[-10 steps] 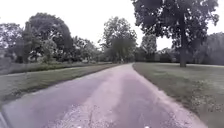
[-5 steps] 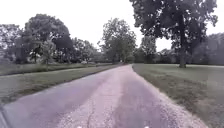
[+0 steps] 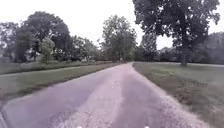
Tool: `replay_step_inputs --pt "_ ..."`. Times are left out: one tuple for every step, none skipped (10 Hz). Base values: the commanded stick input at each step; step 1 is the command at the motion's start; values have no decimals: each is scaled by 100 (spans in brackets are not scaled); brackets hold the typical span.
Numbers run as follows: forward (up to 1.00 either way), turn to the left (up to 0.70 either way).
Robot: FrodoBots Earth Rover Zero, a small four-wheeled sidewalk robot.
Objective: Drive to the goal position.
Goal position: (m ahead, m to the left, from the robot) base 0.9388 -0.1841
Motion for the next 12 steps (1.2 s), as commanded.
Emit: replay_step_inputs --pt "70 0" --pt "70 0" --pt "70 0" --pt "70 0" --pt "70 -1" --pt "70 -4" --pt "70 -7" --pt "70 -10" --pt "70 -13" --pt "70 -13" --pt "70 -10" --pt "70 -7"
